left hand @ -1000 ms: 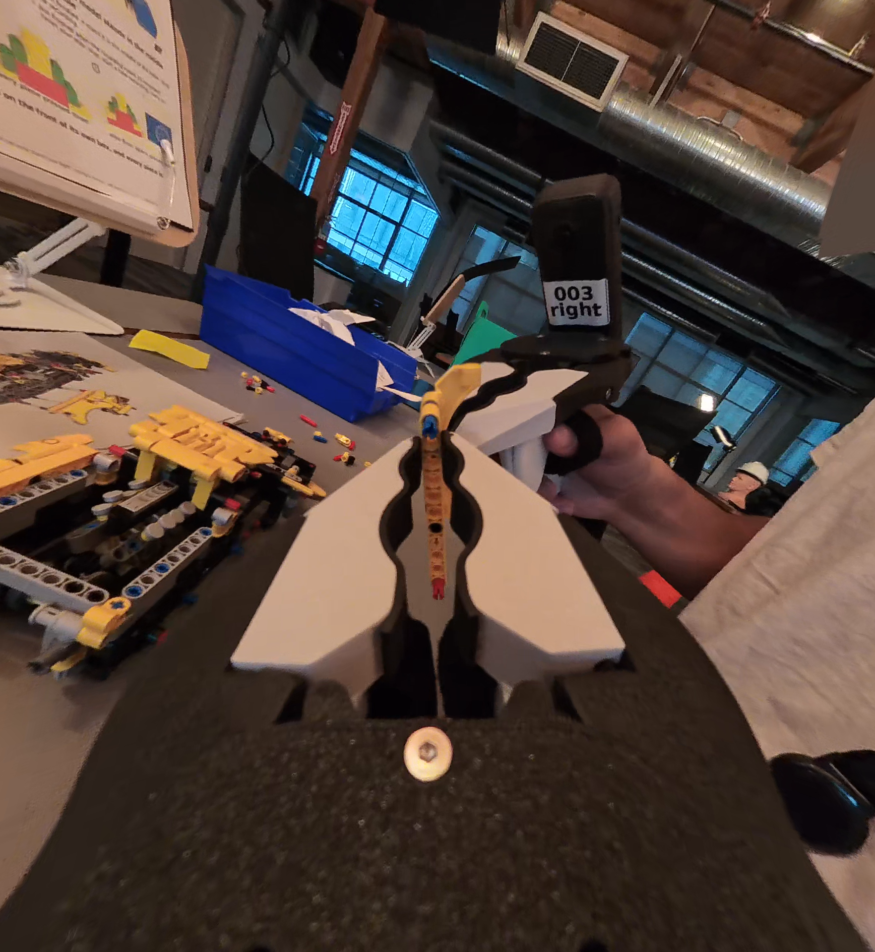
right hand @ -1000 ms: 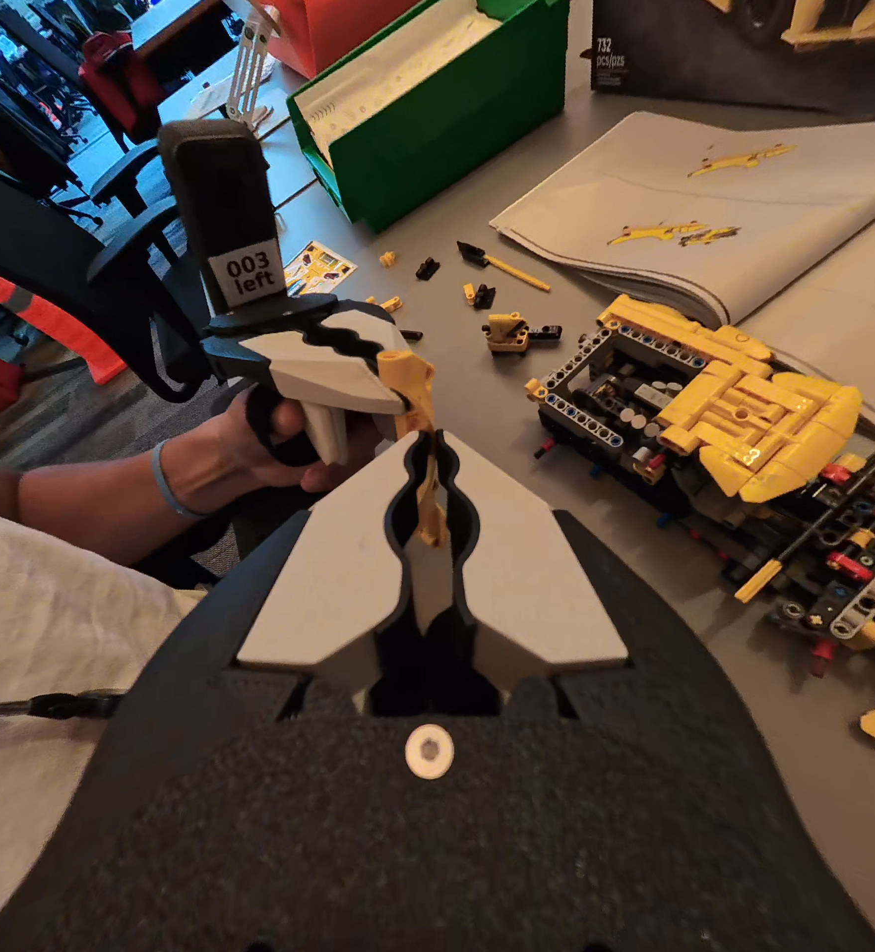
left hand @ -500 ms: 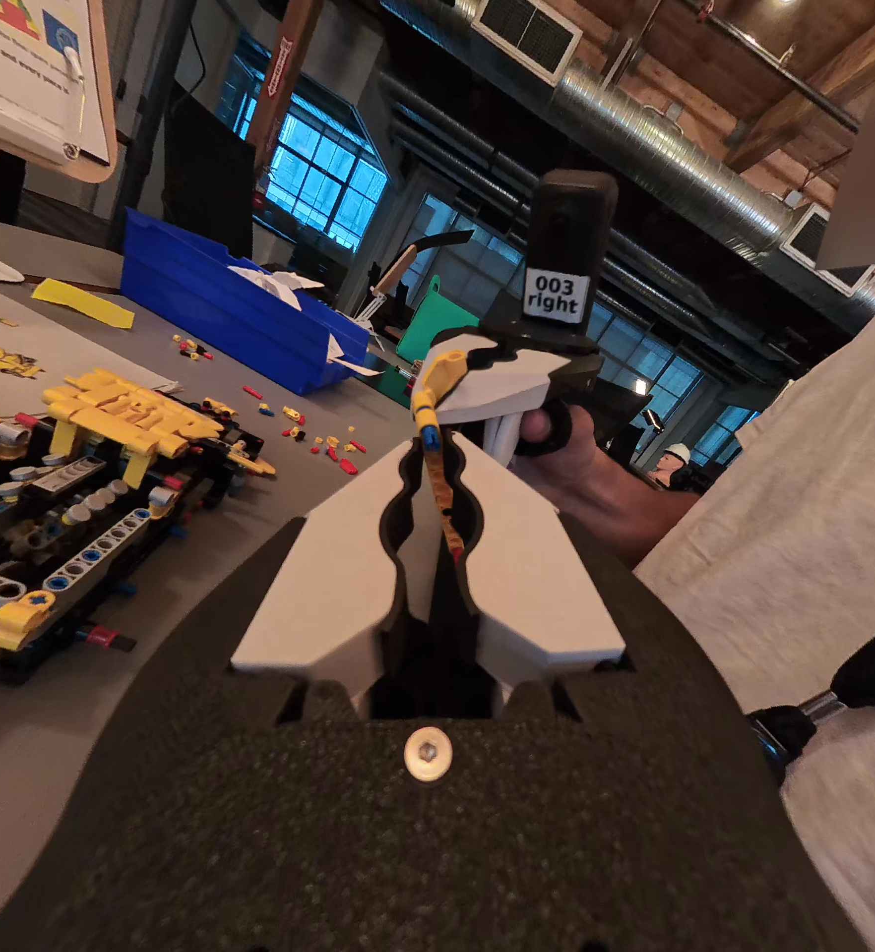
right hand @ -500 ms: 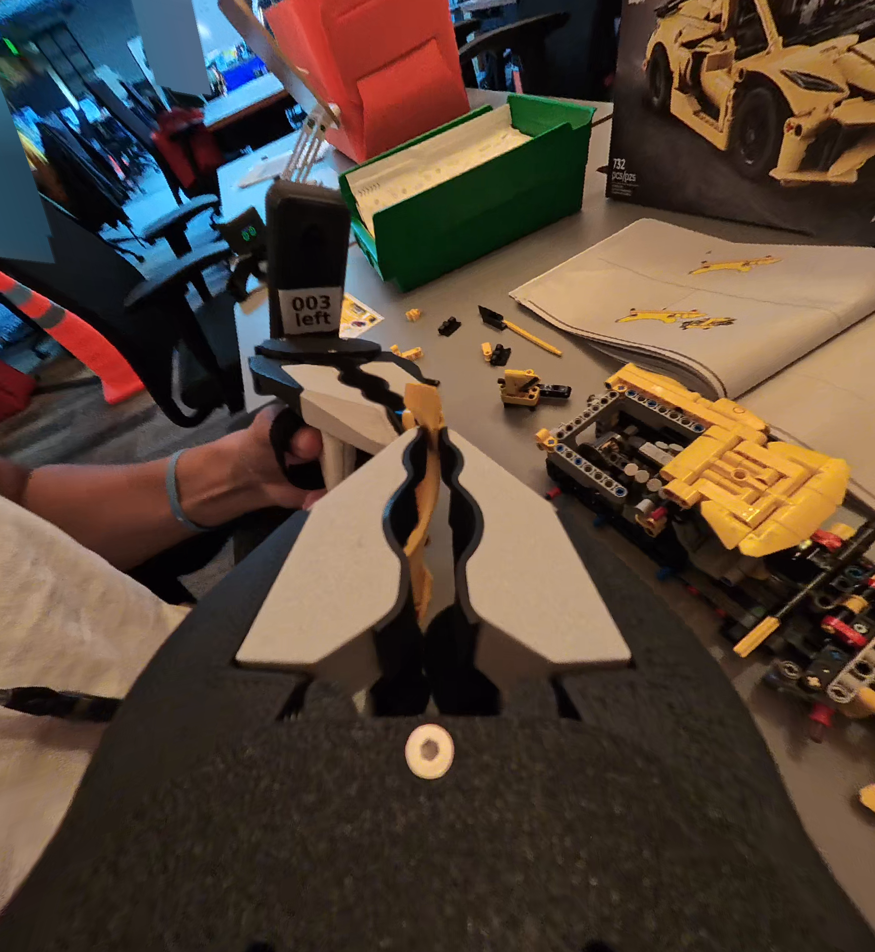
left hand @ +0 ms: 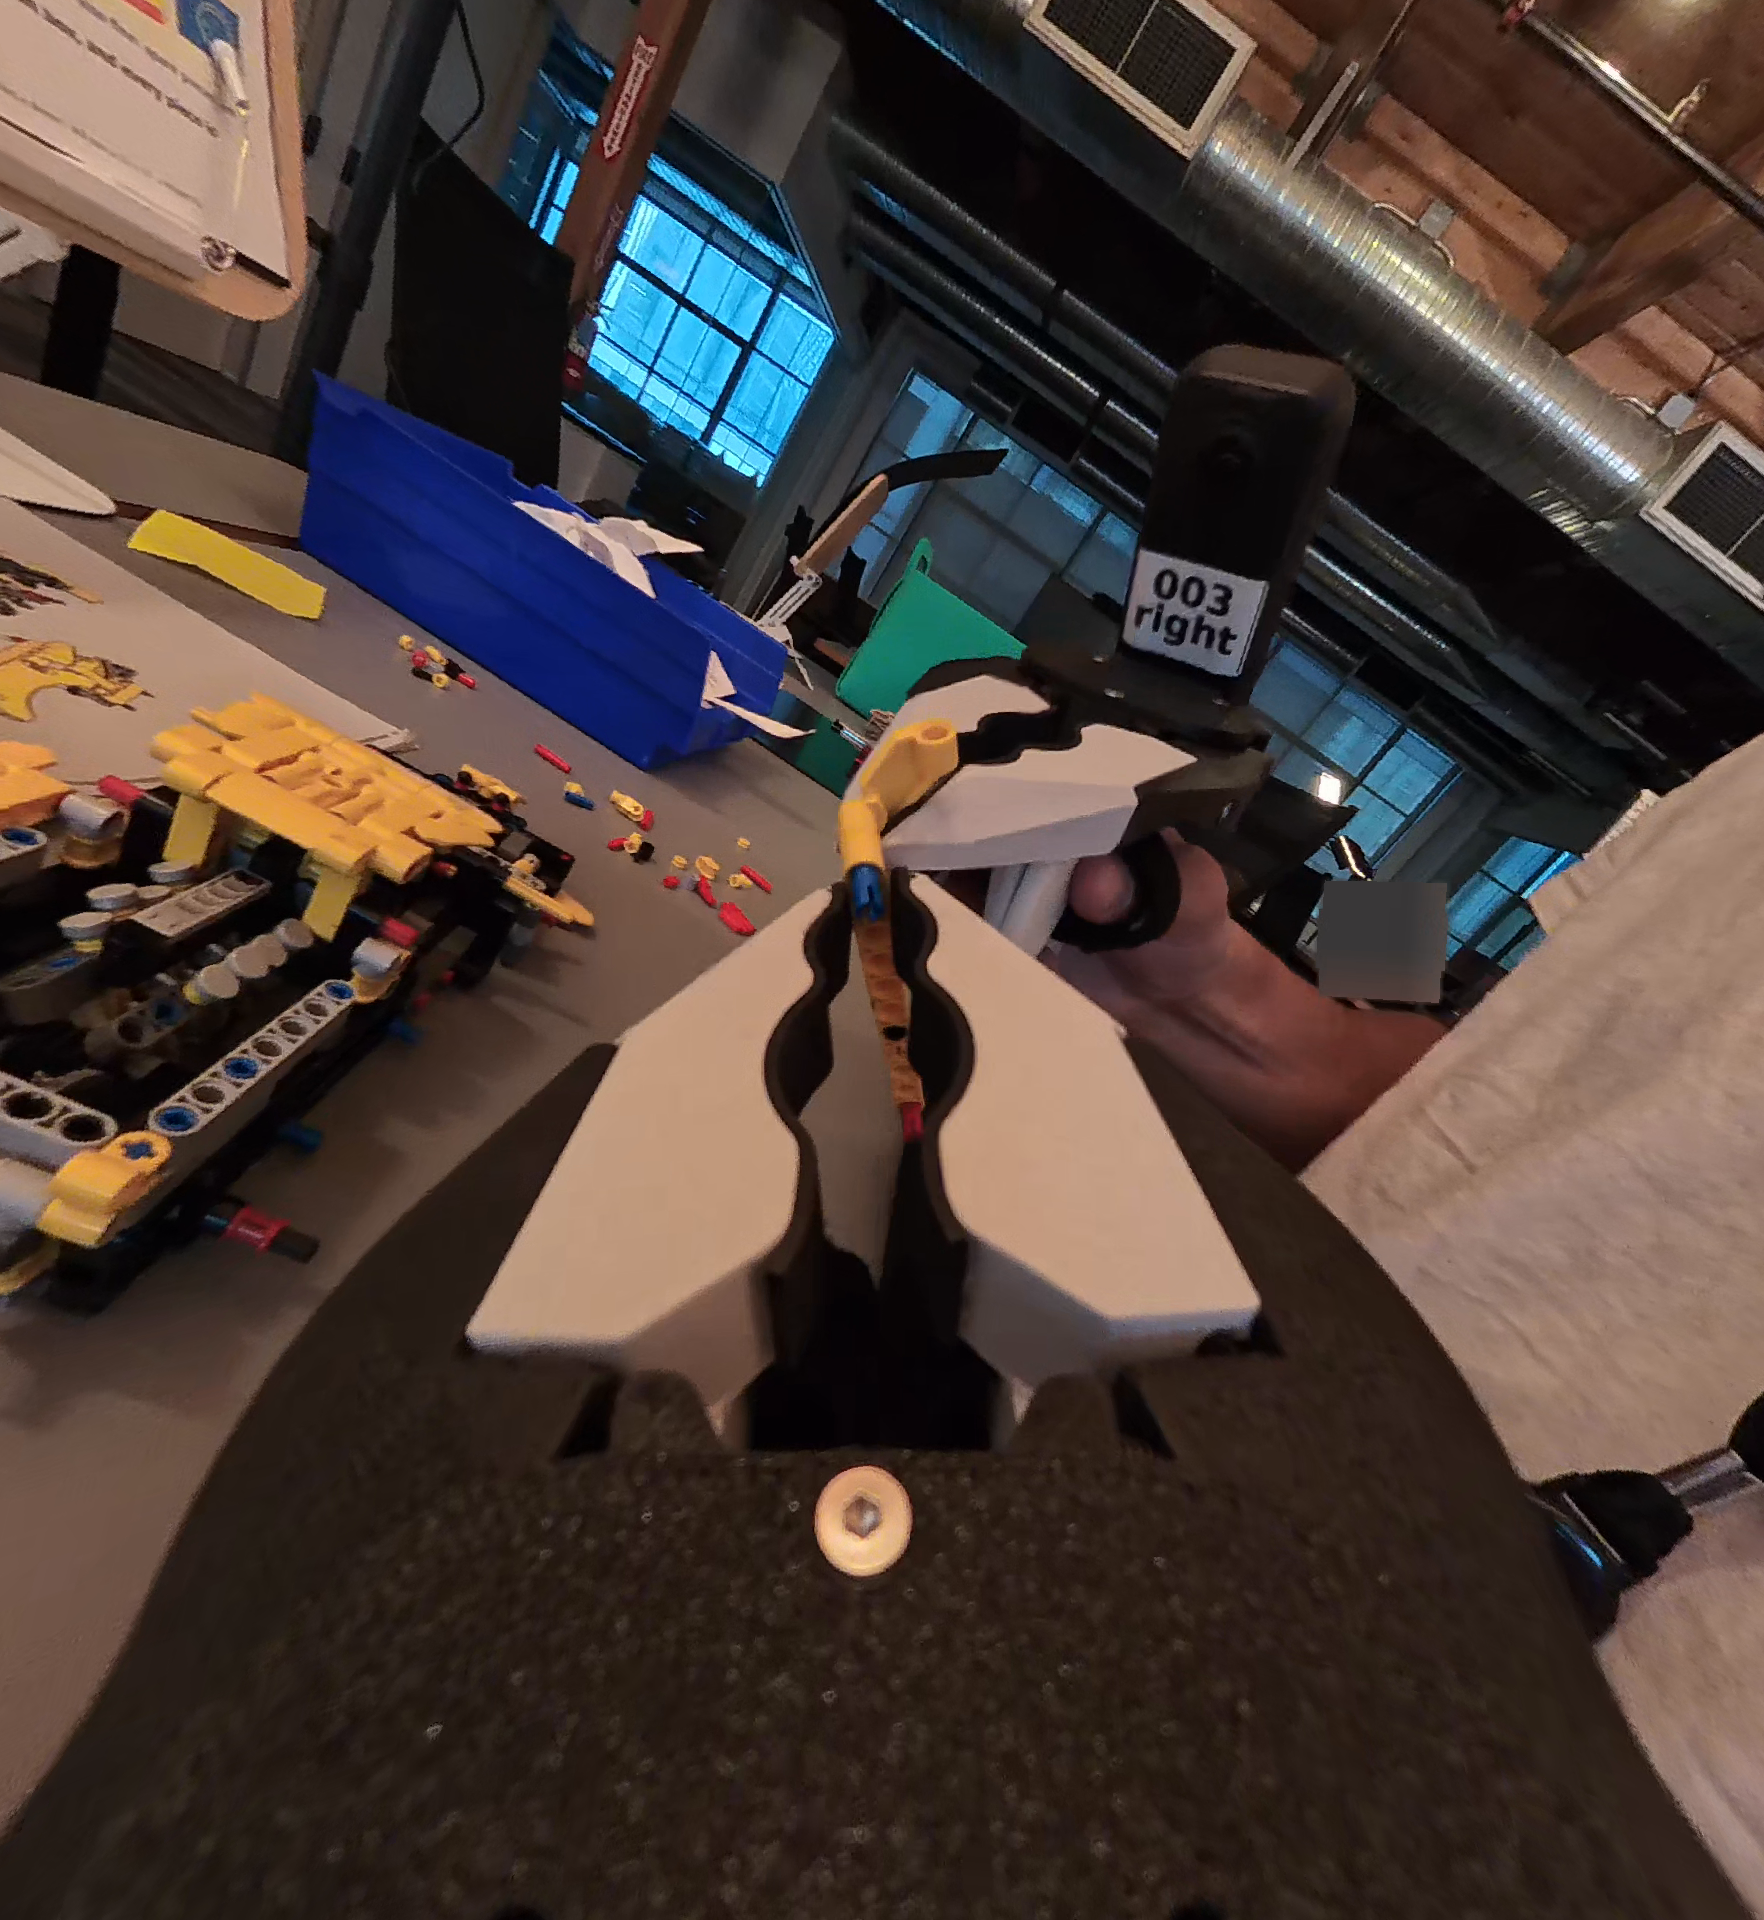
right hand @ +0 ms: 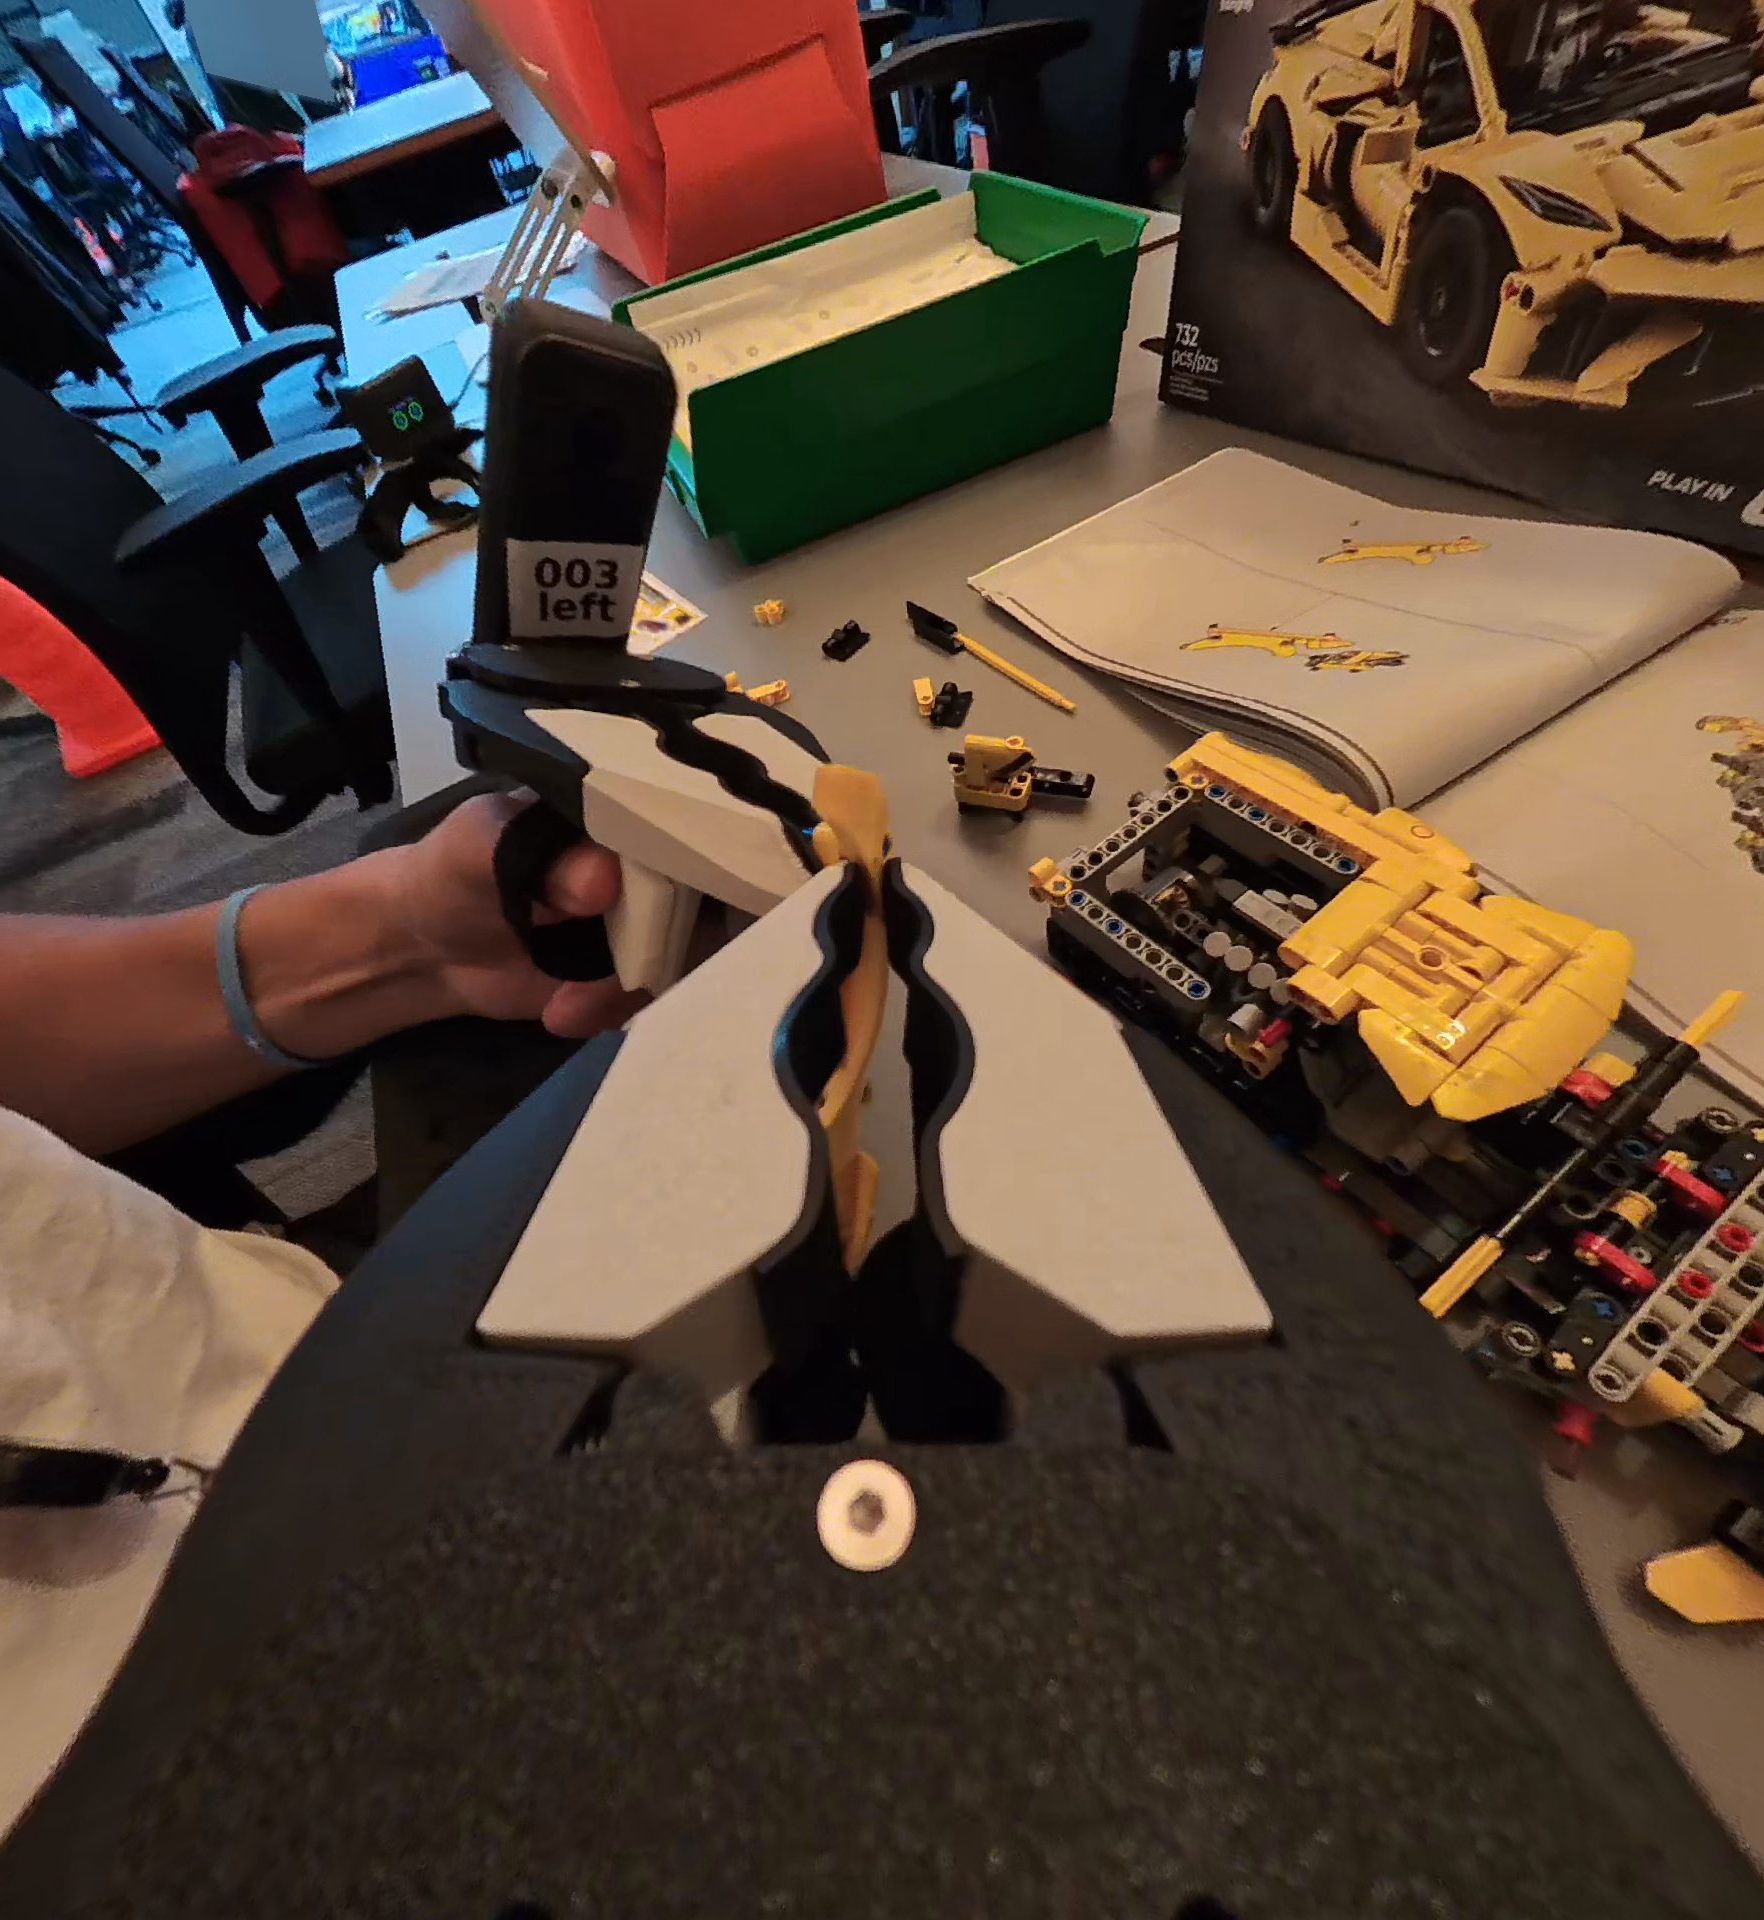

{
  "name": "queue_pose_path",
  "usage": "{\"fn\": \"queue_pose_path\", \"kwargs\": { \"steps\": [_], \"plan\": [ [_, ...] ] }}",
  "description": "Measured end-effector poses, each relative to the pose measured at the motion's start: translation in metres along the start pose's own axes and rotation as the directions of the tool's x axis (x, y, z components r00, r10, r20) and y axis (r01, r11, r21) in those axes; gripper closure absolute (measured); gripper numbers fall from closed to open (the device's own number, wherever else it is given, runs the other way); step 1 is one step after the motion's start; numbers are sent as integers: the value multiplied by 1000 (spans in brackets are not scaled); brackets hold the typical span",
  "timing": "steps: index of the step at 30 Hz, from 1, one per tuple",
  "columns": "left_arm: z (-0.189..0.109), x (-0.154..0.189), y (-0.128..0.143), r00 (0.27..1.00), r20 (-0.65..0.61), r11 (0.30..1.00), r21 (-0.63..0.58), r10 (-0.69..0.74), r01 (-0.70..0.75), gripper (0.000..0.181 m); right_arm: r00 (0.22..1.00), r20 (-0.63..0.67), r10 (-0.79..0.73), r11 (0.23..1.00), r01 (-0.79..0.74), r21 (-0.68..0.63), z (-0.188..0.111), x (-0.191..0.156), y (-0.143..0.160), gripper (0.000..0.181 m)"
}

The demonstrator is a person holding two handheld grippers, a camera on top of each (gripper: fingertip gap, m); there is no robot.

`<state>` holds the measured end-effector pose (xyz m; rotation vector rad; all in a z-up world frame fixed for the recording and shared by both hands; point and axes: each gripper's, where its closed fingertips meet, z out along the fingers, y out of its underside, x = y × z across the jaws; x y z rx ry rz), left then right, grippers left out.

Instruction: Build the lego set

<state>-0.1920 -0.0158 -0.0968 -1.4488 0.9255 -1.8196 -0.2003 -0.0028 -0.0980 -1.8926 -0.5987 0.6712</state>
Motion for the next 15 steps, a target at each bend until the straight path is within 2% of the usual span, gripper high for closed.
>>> {"fn": "queue_pose_path", "kwargs": {
  "steps": [1,3,5,7,10,13,15],
  "plan": [
    [1,-2,-1,1000,12,1000,6,-4,4,174,999,9,36,999,-36,8,1,3,-1,177],
    [3,-5,-5,1000,14,999,27,-18,18,174,991,70,113,993,-115,17,0,7,-5,174],
    [4,-9,-6,999,48,999,35,-15,13,174,992,27,121,992,-120,-29,-4,19,-2,150],
    [-3,-20,-12,994,96,995,85,-52,44,174,999,-46,-14,994,9,-105,-6,17,6,149],
    [-16,-36,-22,980,137,978,173,-141,117,174,955,-221,-198,955,137,-262,-1,20,23,143],
    [-17,-37,-23,978,154,975,191,-144,114,174,917,-326,-228,951,138,-277,11,24,22,143],
    [-16,-36,-23,977,149,973,198,-153,122,174,914,-344,-214,953,118,-280,20,25,24,141]
  ]
}}
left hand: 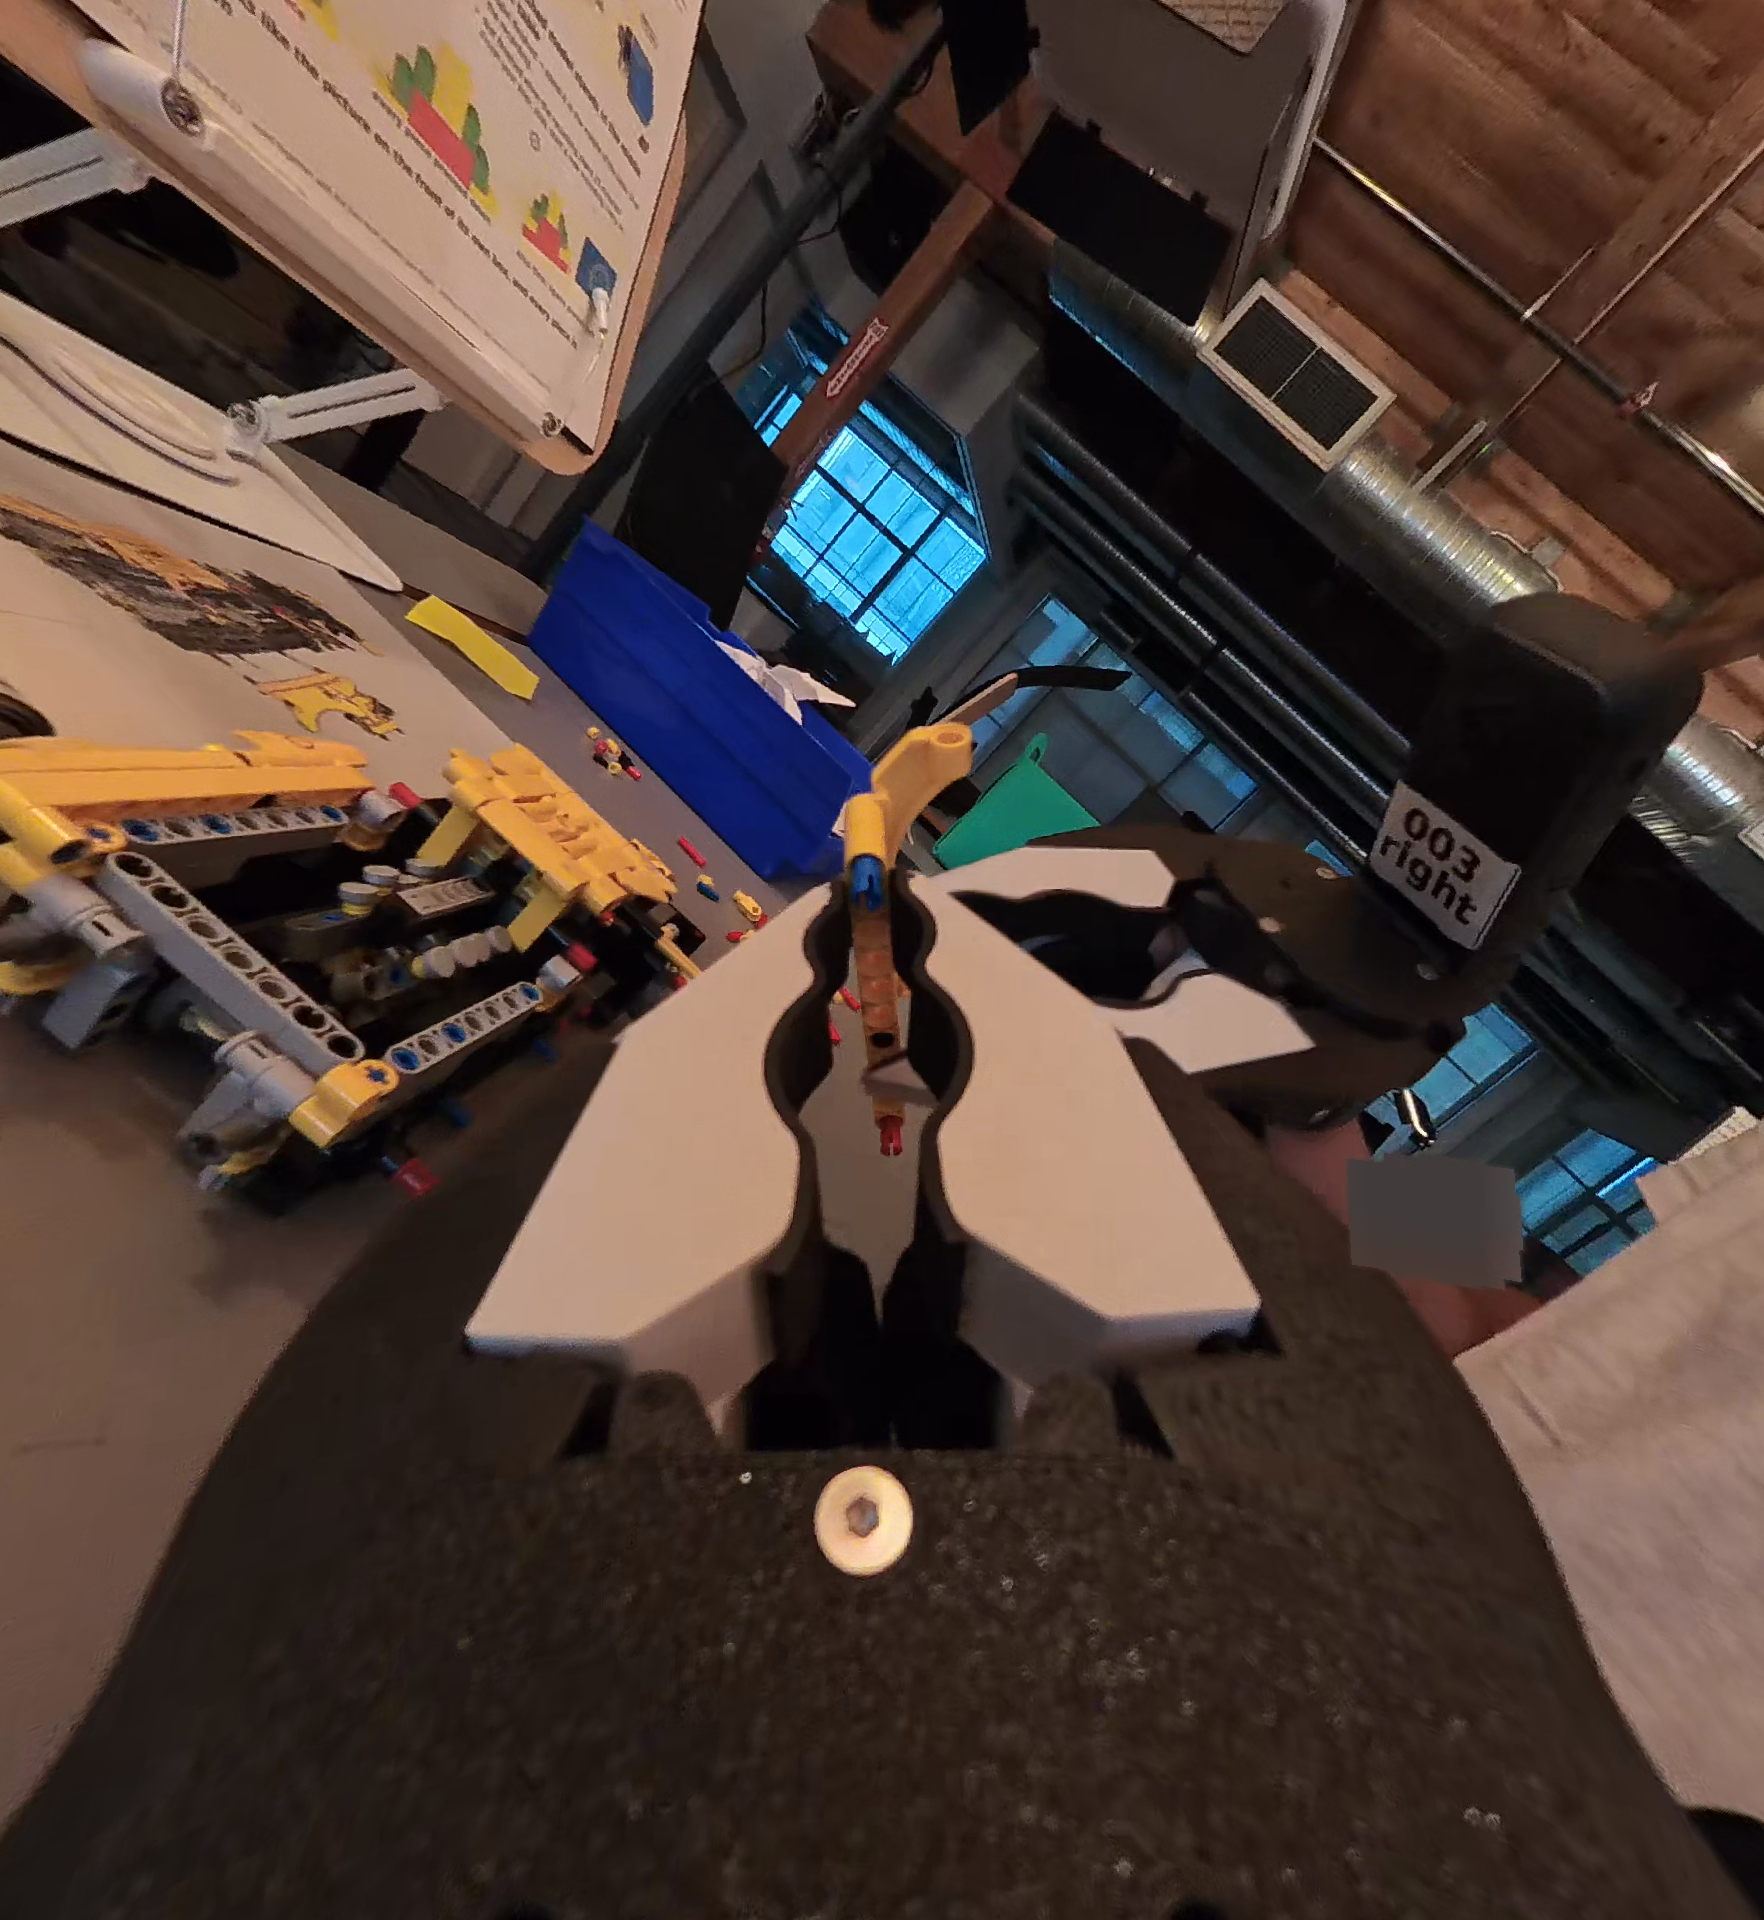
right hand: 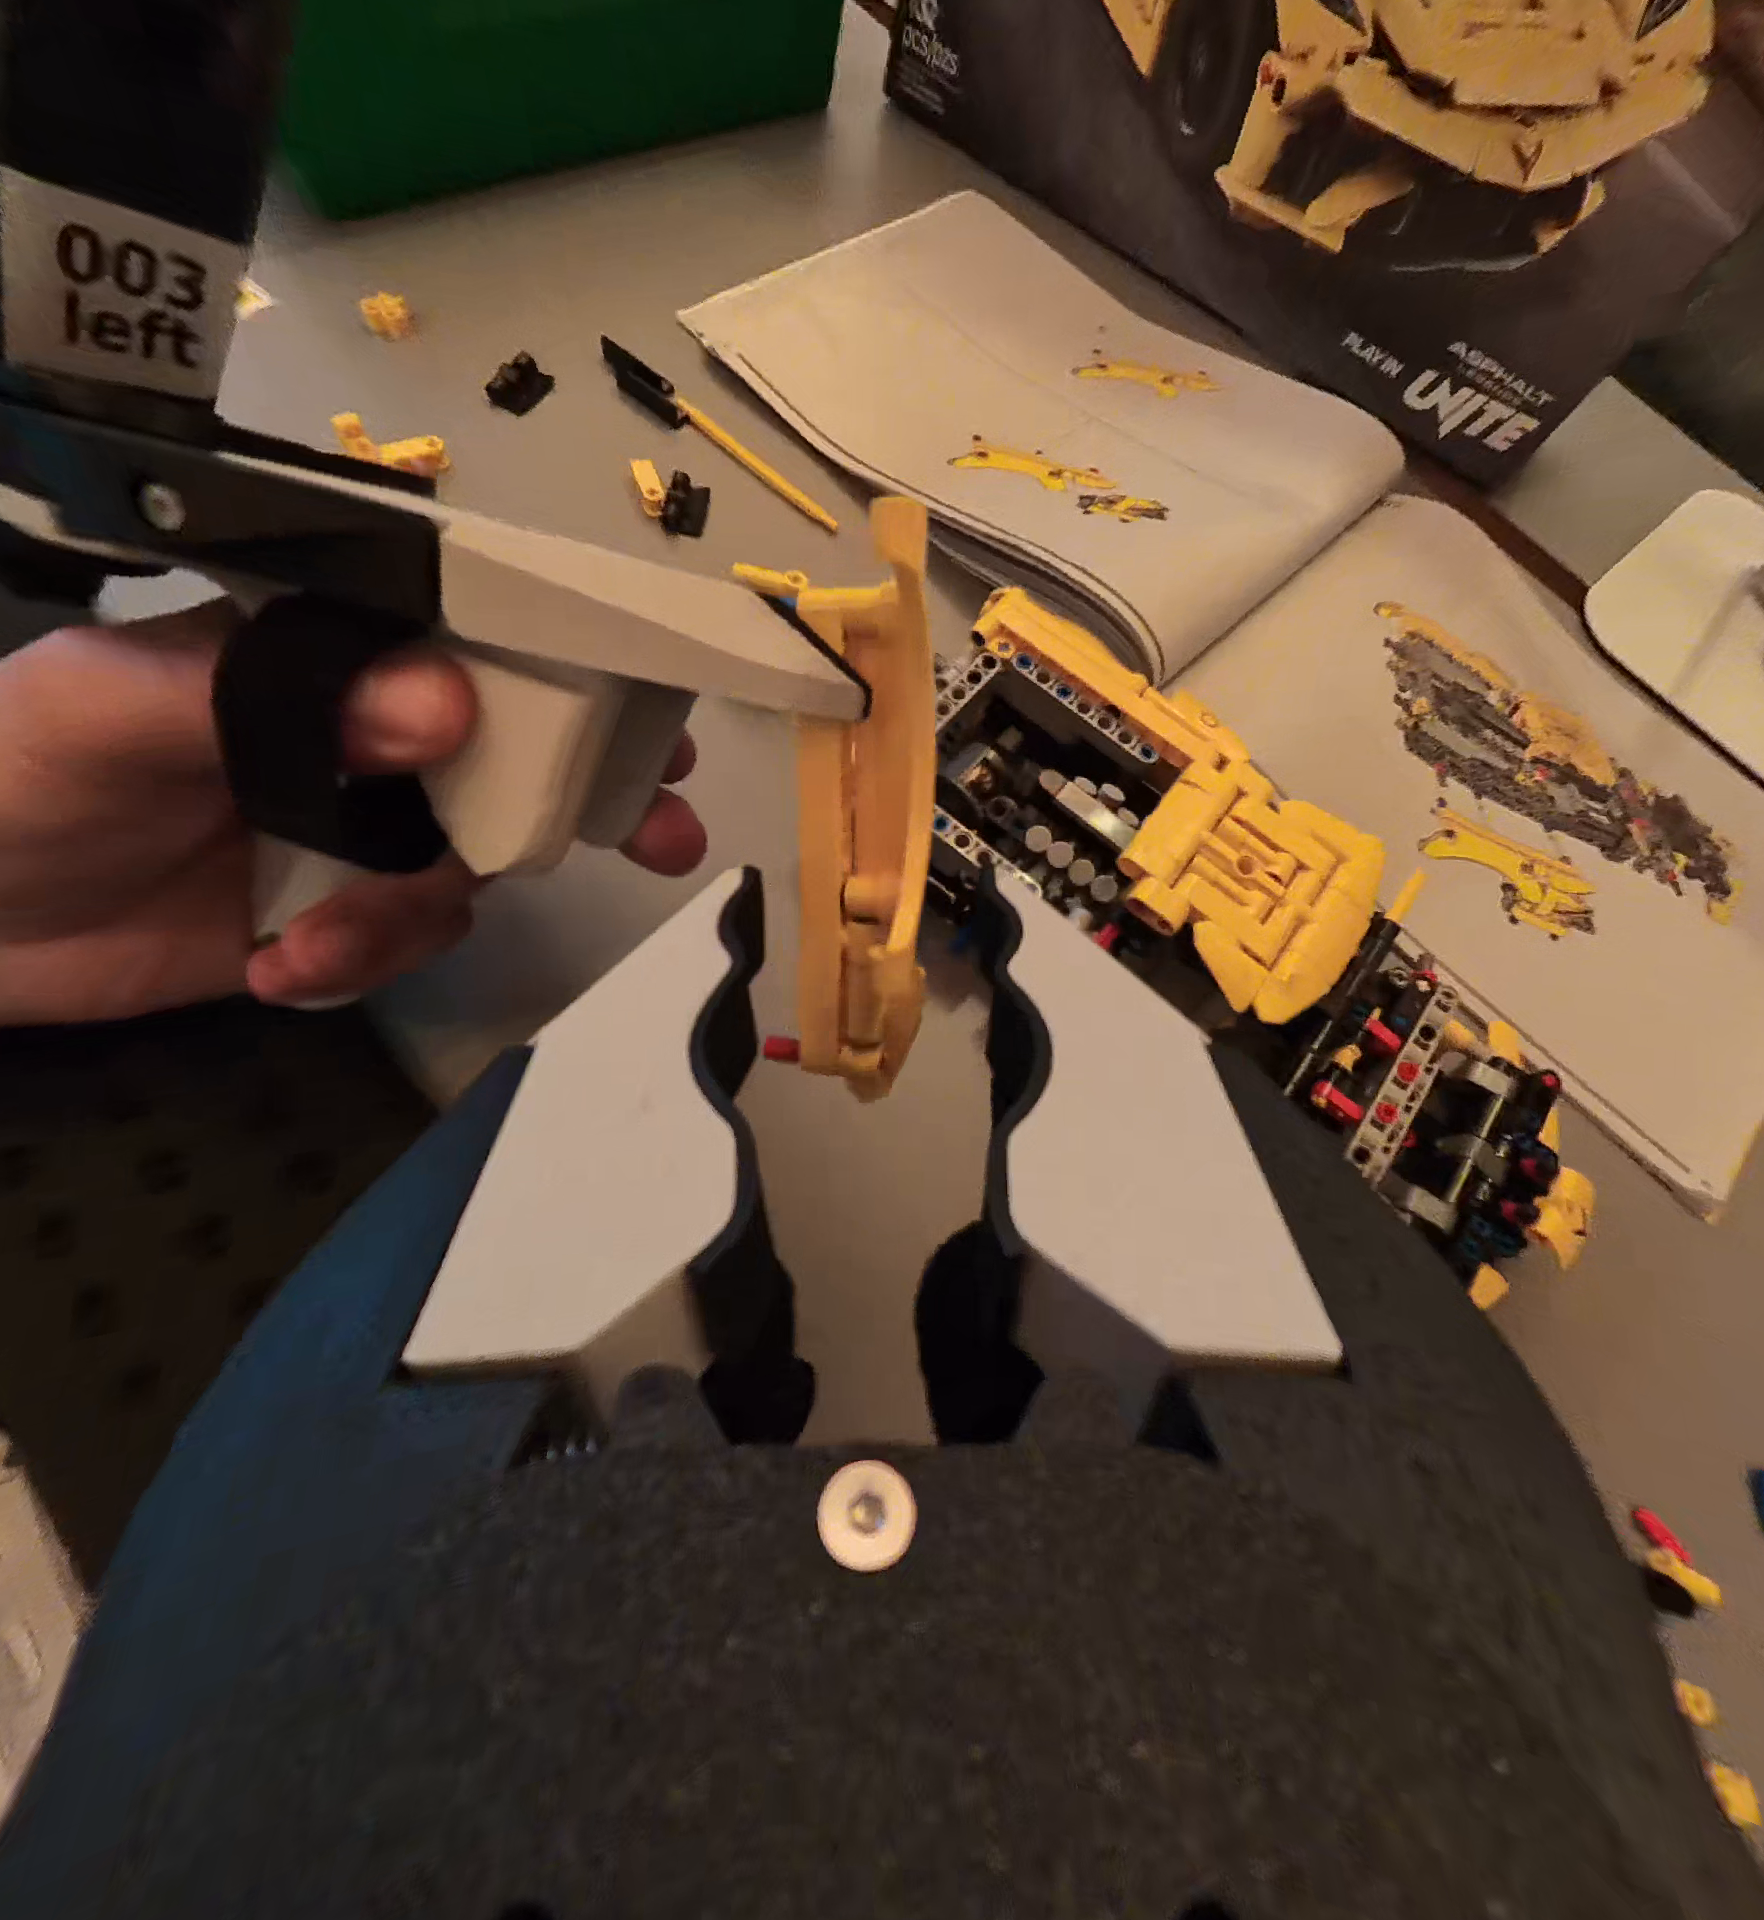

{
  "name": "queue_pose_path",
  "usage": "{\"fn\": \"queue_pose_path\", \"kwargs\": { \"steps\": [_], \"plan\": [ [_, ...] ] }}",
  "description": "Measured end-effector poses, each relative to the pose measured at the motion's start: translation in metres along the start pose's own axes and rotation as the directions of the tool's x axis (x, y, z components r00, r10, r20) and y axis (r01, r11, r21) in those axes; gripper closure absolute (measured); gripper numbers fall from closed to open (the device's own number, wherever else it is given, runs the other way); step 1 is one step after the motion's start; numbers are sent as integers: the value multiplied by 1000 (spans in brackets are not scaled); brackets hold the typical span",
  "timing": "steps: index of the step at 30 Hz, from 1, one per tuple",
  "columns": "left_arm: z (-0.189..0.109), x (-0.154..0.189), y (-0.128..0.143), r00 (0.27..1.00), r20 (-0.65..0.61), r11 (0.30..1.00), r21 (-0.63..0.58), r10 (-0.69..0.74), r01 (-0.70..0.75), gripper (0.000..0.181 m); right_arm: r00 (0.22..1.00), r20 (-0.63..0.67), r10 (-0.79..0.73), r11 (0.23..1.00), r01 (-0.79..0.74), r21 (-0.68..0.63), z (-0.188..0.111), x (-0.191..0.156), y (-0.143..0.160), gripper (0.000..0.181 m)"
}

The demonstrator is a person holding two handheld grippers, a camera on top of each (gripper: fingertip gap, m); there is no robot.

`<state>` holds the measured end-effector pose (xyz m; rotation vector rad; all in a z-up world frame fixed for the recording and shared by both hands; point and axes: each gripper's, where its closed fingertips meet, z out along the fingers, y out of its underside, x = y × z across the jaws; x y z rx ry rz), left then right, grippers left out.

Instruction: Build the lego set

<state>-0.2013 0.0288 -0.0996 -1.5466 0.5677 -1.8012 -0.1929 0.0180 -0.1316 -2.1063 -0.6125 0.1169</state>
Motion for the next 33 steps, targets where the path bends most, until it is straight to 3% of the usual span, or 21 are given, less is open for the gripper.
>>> {"fn": "queue_pose_path", "kwargs": {
  "steps": [3,10,16,18,22,27,33],
  "plan": [
    [1,0,1,1000,5,1000,8,-9,9,174,995,-67,-70,996,67,-53,9,3,7,157],
    [2,4,4,1000,-16,1000,-4,-9,9,174,977,-113,-181,982,172,-83,3,8,8,161],
    [1,-1,5,1000,2,1000,-8,-22,22,175,985,-75,-153,986,147,-84,8,8,10,159],
    [0,-3,2,1000,9,1000,2,-27,27,174,973,-127,-194,981,190,-43,7,9,0,151],
    [0,-2,3,999,-9,999,-4,-50,50,174,934,-222,-281,959,283,-23,8,8,-10,156],
    [0,0,6,994,-49,995,-21,-99,98,175,951,-159,-266,964,265,-29,5,6,-8,157],
    [0,-1,6,1000,-1,999,-34,11,-11,168,929,-151,-339,941,333,-68,2,16,4,157]
  ]
}}
